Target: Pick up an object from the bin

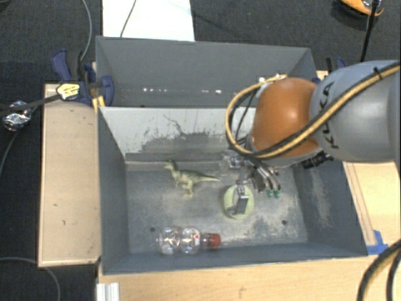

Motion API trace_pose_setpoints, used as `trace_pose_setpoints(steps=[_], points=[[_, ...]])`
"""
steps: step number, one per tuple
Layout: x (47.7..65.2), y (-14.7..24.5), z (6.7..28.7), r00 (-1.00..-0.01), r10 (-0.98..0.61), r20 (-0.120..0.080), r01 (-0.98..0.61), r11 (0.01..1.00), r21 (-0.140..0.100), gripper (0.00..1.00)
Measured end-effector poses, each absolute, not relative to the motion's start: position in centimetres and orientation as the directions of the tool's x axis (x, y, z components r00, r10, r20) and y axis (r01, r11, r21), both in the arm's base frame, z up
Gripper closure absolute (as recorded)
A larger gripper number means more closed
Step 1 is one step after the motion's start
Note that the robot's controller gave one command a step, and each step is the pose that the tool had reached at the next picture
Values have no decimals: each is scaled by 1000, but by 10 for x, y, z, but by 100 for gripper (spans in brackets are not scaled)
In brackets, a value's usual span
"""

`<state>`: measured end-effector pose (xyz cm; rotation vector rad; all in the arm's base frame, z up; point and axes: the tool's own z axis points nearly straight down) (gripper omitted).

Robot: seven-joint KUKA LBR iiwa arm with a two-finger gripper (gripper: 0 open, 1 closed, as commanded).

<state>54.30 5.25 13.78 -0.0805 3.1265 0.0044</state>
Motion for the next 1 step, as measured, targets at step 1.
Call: trace_pose_setpoints(steps=[1], points=[[549,34,112,-988,-152,-18,-152,988,1,0]])
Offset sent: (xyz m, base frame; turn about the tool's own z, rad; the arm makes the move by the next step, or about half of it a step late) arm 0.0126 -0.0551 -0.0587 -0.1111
